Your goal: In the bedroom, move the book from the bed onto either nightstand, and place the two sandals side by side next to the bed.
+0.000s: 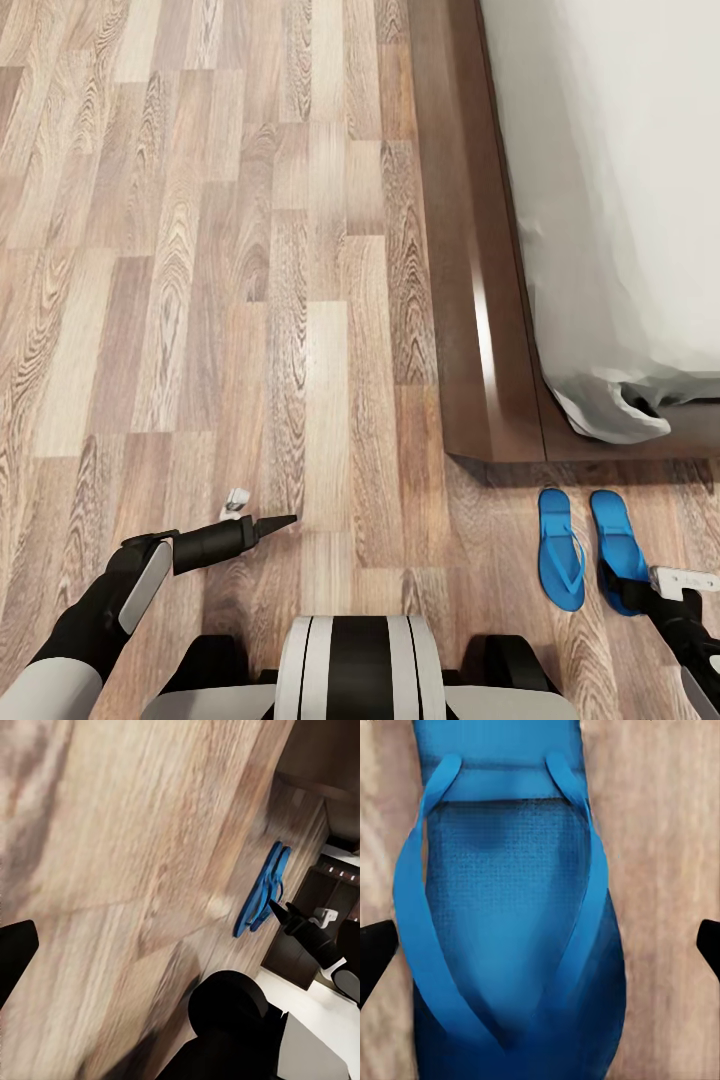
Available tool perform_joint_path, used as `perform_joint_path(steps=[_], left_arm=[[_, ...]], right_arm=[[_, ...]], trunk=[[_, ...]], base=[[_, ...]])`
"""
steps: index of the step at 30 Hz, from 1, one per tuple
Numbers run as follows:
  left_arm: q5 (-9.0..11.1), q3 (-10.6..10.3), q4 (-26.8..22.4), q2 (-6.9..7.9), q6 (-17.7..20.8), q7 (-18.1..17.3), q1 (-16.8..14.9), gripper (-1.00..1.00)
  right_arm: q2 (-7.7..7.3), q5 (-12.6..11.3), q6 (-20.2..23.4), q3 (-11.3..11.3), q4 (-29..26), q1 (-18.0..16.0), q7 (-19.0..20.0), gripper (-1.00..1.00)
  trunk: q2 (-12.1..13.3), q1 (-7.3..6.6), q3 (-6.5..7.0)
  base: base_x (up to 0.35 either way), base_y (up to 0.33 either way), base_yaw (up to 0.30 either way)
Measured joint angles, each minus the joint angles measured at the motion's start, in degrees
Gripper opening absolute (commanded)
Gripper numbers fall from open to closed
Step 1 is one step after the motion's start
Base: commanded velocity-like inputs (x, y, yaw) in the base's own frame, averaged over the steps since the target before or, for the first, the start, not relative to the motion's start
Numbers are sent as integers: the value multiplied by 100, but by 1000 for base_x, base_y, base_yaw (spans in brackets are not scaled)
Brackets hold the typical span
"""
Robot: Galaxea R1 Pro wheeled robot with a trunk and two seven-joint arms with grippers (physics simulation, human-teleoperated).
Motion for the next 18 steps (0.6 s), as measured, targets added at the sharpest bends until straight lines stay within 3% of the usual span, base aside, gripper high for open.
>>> perform_joint_path(steps=[14, 18], left_arm=[[0, 3, 0, -1, 0, 0, 0, 100], [1, 0, 0, 0, 1, 0, -1, 100]], right_arm=[[0, -2, 2, 1, 0, 3, 2, 100], [0, -2, 2, 2, 0, 2, 2, 100]], trunk=[[0, 0, 0], [5, -11, 88]], base=[[0, 0, 0], [0, 0, 0]])
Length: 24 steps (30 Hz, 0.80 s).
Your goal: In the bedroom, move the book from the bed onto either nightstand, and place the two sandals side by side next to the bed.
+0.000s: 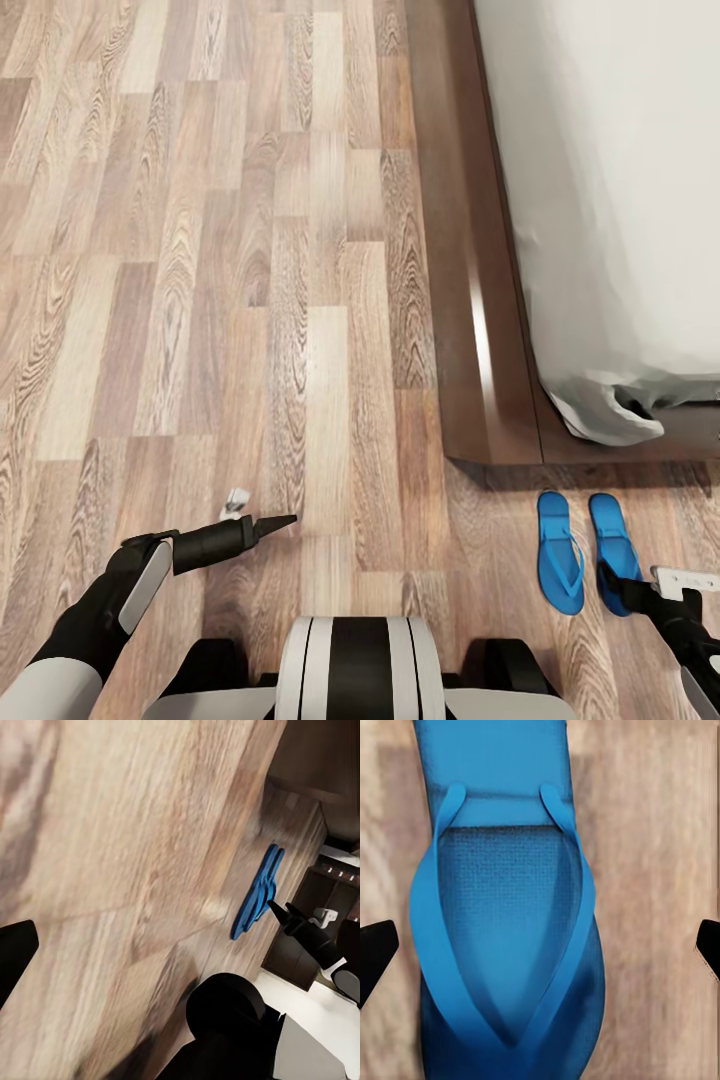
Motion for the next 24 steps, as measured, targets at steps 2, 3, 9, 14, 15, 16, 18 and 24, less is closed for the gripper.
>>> perform_joint_path(steps=[2, 3, 9, 14, 15, 16, 18, 24], left_arm=[[0, 0, 0, -3, 0, 0, 1, 100], [0, 0, 0, -3, 0, 0, 1, 100], [0, -7, 0, -7, 0, 0, 1, 100], [0, -9, 0, -6, 0, 0, 1, 100], [0, -9, 0, -6, 0, 0, 1, 100], [-2, -13, 0, -7, 0, 4, 1, 100], [-6, -15, 0, -11, 0, 6, 1, 100], [-7, -17, 0, -62, 1, 107, 0, 100]], right_arm=[[0, 0, 0, -3, 0, 1, 3, 100], [0, 0, 0, -4, 0, 2, 5, 100], [0, 0, 0, -6, -7, 1, 3, 100], [0, 0, 0, -7, -8, 1, 0, 100], [0, 0, 0, -7, -8, 1, -1, 100], [0, 0, 0, -7, -4, -1, -4, 100], [0, 4, 0, -7, -2, -1, -6, 100], [0, 4, 57, -7, 4, -2, -8, 100]], trunk=[[3, -5, 44], [4, -8, 67], [12, -23, 199], [19, -36, 310], [20, -39, 332], [21, -41, 355], [24, -46, 399], [32, -62, 532]], base=[[0, 0, 0], [0, 0, 0], [0, 0, 0], [0, 0, 0], [0, 0, 0], [0, 0, 0], [0, 0, 0], [0, 0, 0]])
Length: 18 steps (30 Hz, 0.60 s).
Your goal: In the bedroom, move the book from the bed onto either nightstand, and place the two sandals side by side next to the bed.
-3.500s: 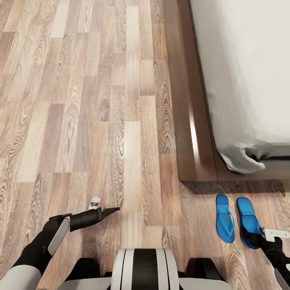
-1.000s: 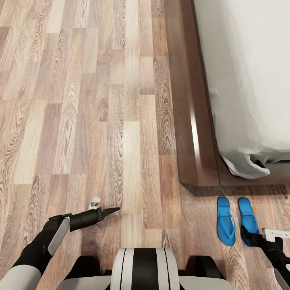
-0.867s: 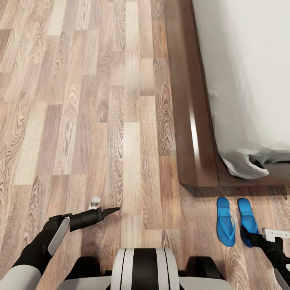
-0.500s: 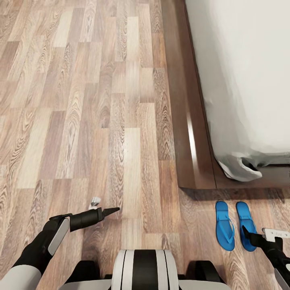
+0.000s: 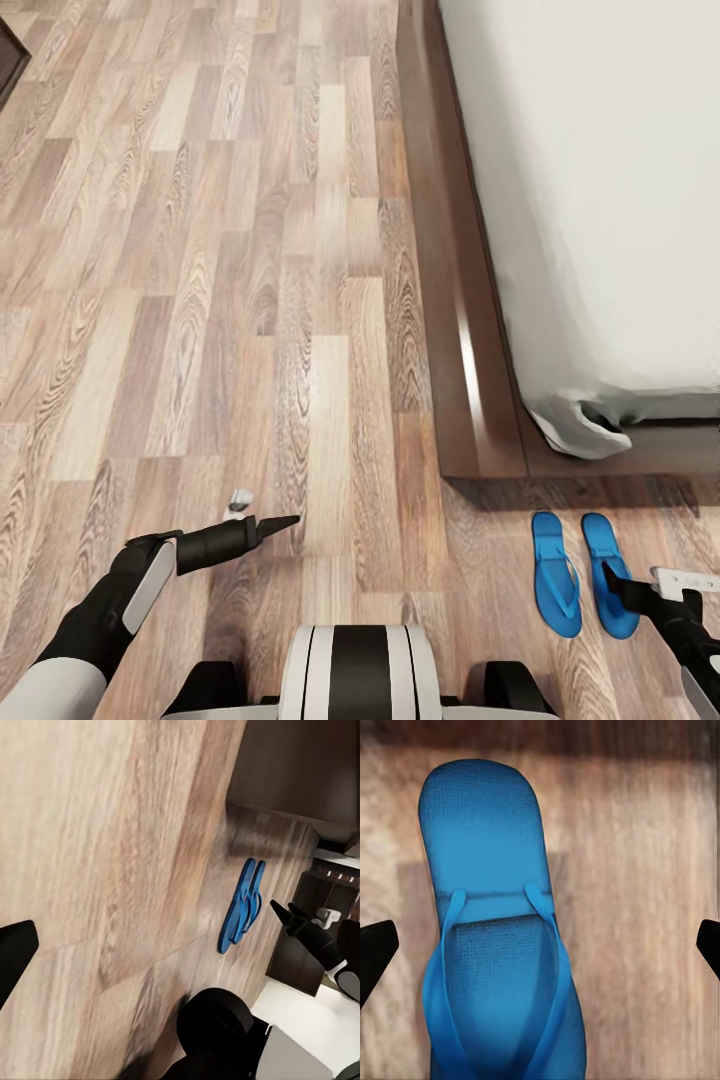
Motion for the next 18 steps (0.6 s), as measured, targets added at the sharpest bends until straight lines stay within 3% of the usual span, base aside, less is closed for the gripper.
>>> perform_joint_path(steps=[7, 9, 12, 13, 15, 18], left_arm=[[-2, 0, 0, -22, 0, 25, 1, 100], [-3, 0, 0, -24, -3, 29, 1, 100], [-4, 0, 27, -25, -9, 33, 2, 100], [-7, 0, 136, -25, -38, 54, 2, 100], [-10, -4, 302, -26, -143, 112, 2, 100], [-23, -1, 723, -22, -512, 265, 2, 100]], right_arm=[[-27, -40, 179, -14, 15, 5, 25, 100], [-43, -262, 461, -22, 18, 7, 50, 100], [-60, -816, 1057, -32, 32, 8, 147, 100], [-74, -1153, 1425, -26, 45, 7, 314, 100], [-104, -1423, 1865, -21, 51, 7, 621, 100], [-147, -1680, 2840, -21, 77, 7, 1780, 100]], trunk=[[9, -18, 155], [12, -23, 199], [16, -31, 266], [18, -33, 288], [20, -39, 333], [24, -46, 399]], base=[[0, 0, 0], [0, 0, 0], [0, 0, 0], [0, 0, 0], [0, 0, 0], [0, 0, 0]])
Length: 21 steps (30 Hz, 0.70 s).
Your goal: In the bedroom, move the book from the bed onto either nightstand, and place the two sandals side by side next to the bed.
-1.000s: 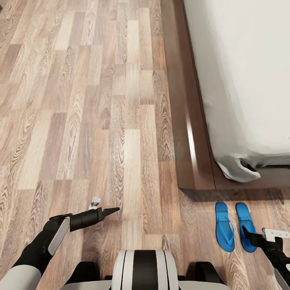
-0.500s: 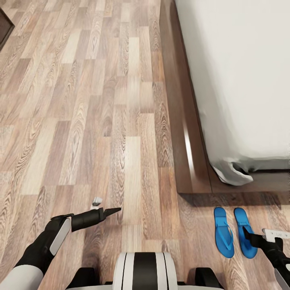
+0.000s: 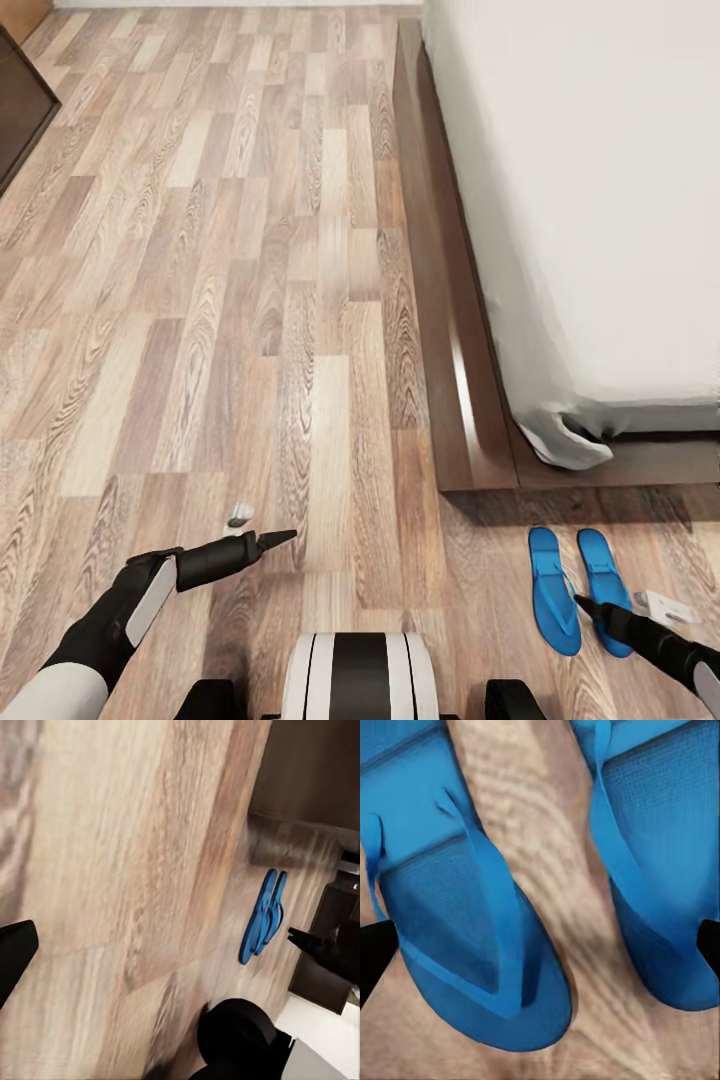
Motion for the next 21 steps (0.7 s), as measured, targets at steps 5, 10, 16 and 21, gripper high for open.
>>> perform_joint_path(steps=[5, 10, 16, 21], left_arm=[[-219, 17, 941, 146, -653, 156, 2, 100], [-302, 29, 1884, 559, -1520, 163, 2, 100], [-320, 19, 2583, 703, -2356, 169, 8, 100], [-329, 10, 2645, 700, -2507, 175, 44, 100]], right_arm=[[-22, -43, 559, -12, 253, 1, 1364, 100], [-70, -66, 593, -9, 1209, 1, 1556, 100], [-98, -78, 556, -5, 1697, 0, 1590, 100], [-99, -72, 444, -6, 1748, 0, 1577, 100]], trunk=[[7, -13, 110], [13, -26, 222], [21, -41, 355], [28, -54, 466]], base=[[0, 0, 0], [0, 0, 0], [0, 0, 0], [0, 0, 0]])
